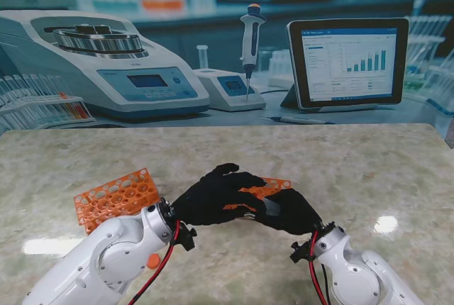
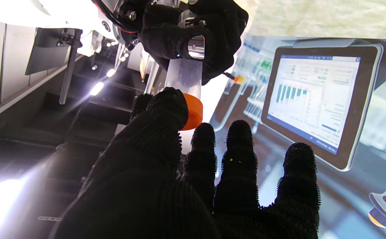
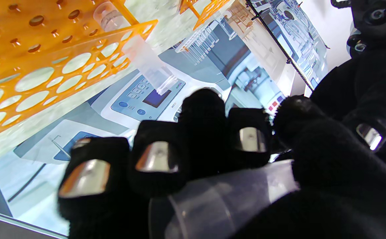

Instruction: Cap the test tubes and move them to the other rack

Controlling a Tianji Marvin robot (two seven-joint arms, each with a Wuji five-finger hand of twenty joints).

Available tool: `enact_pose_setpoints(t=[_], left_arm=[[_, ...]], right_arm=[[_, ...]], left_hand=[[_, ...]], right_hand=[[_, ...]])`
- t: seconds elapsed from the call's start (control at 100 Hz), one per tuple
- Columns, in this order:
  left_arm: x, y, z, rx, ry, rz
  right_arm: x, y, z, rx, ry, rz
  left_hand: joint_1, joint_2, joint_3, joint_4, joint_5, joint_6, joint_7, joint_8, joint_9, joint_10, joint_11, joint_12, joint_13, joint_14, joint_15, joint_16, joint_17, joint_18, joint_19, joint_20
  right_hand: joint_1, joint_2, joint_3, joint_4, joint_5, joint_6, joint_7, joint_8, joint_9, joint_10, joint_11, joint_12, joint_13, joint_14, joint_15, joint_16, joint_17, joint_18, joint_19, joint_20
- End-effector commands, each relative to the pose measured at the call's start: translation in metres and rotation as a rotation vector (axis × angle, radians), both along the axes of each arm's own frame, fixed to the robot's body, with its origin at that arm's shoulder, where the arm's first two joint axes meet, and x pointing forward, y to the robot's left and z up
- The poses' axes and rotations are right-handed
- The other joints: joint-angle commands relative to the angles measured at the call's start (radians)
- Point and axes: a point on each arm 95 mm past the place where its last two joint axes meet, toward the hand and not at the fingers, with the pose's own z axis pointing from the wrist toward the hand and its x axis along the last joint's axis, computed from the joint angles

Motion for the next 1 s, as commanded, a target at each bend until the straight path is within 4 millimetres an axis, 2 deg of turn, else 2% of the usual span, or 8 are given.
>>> enact_pose_setpoints(t=[0.0, 0.1, 0.12, 0.16, 0.34, 0.52, 0.7, 0.99], left_arm=[[-0.0016, 0.0000, 0.0030, -0.009, -0.001, -0.002], [-0.0017, 0.0002, 0.0046, -0.019, 0.004, -0.001], [-0.0018, 0.0001, 0.0049, -0.021, 0.005, -0.001], [-0.0019, -0.0001, 0.0055, -0.025, 0.007, -0.001], [-0.0018, -0.0017, 0.0083, -0.034, 0.013, 0.004], [-0.0003, -0.0017, 0.0103, -0.031, 0.014, 0.014], [0.0036, 0.0003, 0.0097, -0.022, 0.021, 0.036], [0.0079, 0.0024, 0.0061, -0.003, 0.037, 0.050]], right_arm=[[-0.0027, 0.0036, -0.0014, 0.003, 0.006, 0.007], [-0.0026, 0.0036, -0.0014, 0.003, 0.006, 0.007], [-0.0026, 0.0036, -0.0014, 0.003, 0.006, 0.007], [-0.0026, 0.0037, -0.0014, 0.003, 0.007, 0.007], [-0.0026, 0.0037, -0.0015, 0.003, 0.007, 0.008], [-0.0027, 0.0035, -0.0013, 0.002, 0.006, 0.008], [-0.0027, 0.0036, -0.0012, 0.003, 0.007, 0.008], [-0.0030, 0.0033, -0.0010, 0.004, 0.005, 0.006]], left_hand=[[0.009, 0.050, -0.057, 0.037, -0.011, 0.029, -0.049, -0.026, -0.031, -0.029, -0.022, -0.022, -0.031, 0.008, -0.019, -0.015, -0.022, 0.003, -0.016, 0.030], [-0.024, 0.070, -0.102, 0.030, -0.032, 0.049, -0.070, -0.036, -0.037, -0.026, -0.025, -0.023, -0.035, 0.006, -0.021, -0.016, -0.025, 0.001, -0.020, 0.030], [0.003, 0.091, -0.172, 0.043, -0.032, 0.052, -0.083, -0.032, -0.039, -0.026, -0.026, -0.022, -0.037, 0.006, -0.022, -0.016, -0.024, -0.001, -0.027, 0.034], [-0.002, 0.107, -0.201, 0.045, -0.037, 0.058, -0.091, -0.033, -0.041, -0.026, -0.027, -0.021, -0.038, 0.005, -0.022, -0.016, -0.025, -0.002, -0.029, 0.036], [-0.071, 0.175, -0.246, 0.051, -0.068, 0.209, -0.181, -0.078, -0.067, -0.011, -0.033, -0.020, -0.050, -0.006, -0.021, -0.011, -0.028, -0.011, -0.036, 0.039], [-0.095, 0.154, -0.262, 0.054, -0.072, 0.318, -0.218, -0.081, -0.081, 0.000, -0.033, -0.015, -0.058, -0.014, -0.021, -0.007, -0.031, -0.010, -0.041, 0.042], [-0.154, 0.113, -0.245, 0.053, -0.095, 0.350, -0.242, -0.010, -0.102, 0.004, -0.037, 0.001, -0.072, -0.018, -0.024, -0.001, -0.037, -0.009, -0.053, 0.058], [-0.224, 0.054, -0.273, 0.042, -0.116, 0.361, -0.226, 0.019, -0.117, 0.007, -0.034, 0.007, -0.086, -0.017, -0.026, 0.001, -0.039, -0.006, -0.062, 0.061]], right_hand=[[0.032, 0.057, 0.018, -0.008, 0.053, -0.026, 0.002, 0.016, 0.017, 0.005, 0.001, 0.004, 0.014, -0.061, 0.113, 0.044, 0.016, 0.010, 0.023, 0.004], [0.032, 0.056, 0.018, -0.008, 0.053, -0.026, 0.002, 0.016, 0.017, 0.003, 0.001, 0.004, 0.014, -0.061, 0.113, 0.044, 0.016, 0.010, 0.023, 0.004], [0.032, 0.057, 0.018, -0.008, 0.053, -0.026, 0.002, 0.016, 0.016, 0.005, 0.001, 0.004, 0.014, -0.061, 0.113, 0.044, 0.016, 0.011, 0.023, 0.004], [0.032, 0.057, 0.017, -0.008, 0.053, -0.026, 0.002, 0.016, 0.016, 0.004, 0.001, 0.004, 0.014, -0.061, 0.113, 0.044, 0.016, 0.011, 0.023, 0.004], [0.032, 0.057, 0.017, -0.008, 0.053, -0.026, 0.002, 0.016, 0.016, 0.004, 0.001, 0.004, 0.014, -0.060, 0.113, 0.044, 0.015, 0.012, 0.022, 0.004], [0.033, 0.057, 0.017, -0.008, 0.053, -0.026, 0.002, 0.016, 0.017, 0.004, 0.001, 0.004, 0.014, -0.060, 0.113, 0.044, 0.015, 0.012, 0.022, 0.004], [0.032, 0.057, 0.017, -0.008, 0.053, -0.026, 0.002, 0.016, 0.017, 0.004, 0.002, 0.004, 0.014, -0.059, 0.113, 0.044, 0.015, 0.012, 0.022, 0.005], [0.031, 0.058, 0.017, -0.008, 0.053, -0.026, 0.002, 0.016, 0.016, 0.004, 0.001, 0.004, 0.014, -0.059, 0.113, 0.043, 0.015, 0.012, 0.022, 0.005]])
